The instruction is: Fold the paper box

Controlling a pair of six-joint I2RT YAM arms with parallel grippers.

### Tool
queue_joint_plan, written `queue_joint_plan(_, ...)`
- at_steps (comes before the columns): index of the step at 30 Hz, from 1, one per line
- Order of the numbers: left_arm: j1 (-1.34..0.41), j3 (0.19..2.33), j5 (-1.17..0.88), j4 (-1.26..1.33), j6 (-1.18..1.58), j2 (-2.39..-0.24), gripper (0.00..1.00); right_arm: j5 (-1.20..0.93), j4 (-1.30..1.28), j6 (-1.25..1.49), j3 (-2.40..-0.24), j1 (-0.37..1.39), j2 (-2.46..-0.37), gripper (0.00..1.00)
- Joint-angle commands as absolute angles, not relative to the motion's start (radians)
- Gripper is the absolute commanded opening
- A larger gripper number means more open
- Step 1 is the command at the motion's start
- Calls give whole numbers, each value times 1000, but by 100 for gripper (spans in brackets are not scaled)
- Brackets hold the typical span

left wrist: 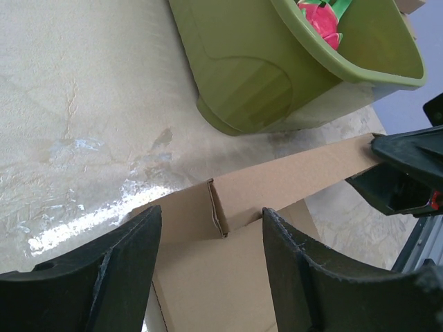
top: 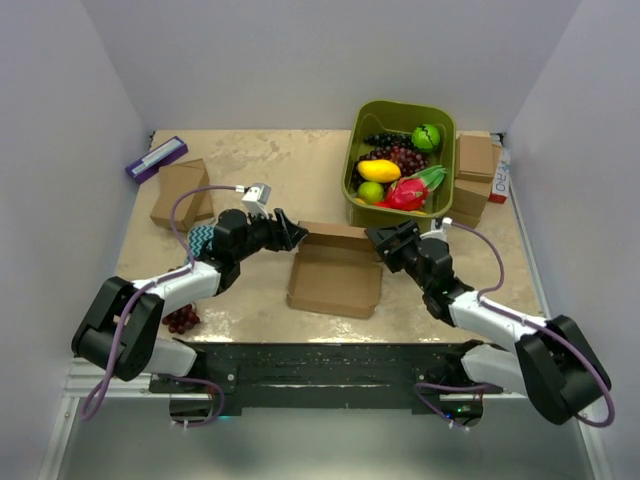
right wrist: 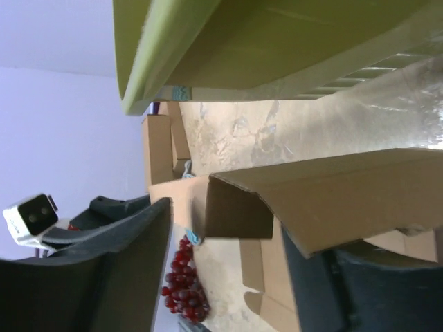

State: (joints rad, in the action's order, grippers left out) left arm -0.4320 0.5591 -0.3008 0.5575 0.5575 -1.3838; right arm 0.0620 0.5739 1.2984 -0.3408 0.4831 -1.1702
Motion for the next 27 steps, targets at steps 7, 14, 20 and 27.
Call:
queue_joint_plan(7,-428,591,-298,574,548,-1401,64,110,299,1004,-302,483,-896,69)
queue_joint_plan(14,-428,595,-298,566,543,-1388,64,150,219,916,-270,520,-853,47)
queue_joint_plan(20,-428,598,-296,561,541,-1387,64,335,230,861,-345,655,-1017,30)
queue_joint_plan(27,-428,601,-296,557,537,-1390,65,497,258,844,-406,669,-1150,26)
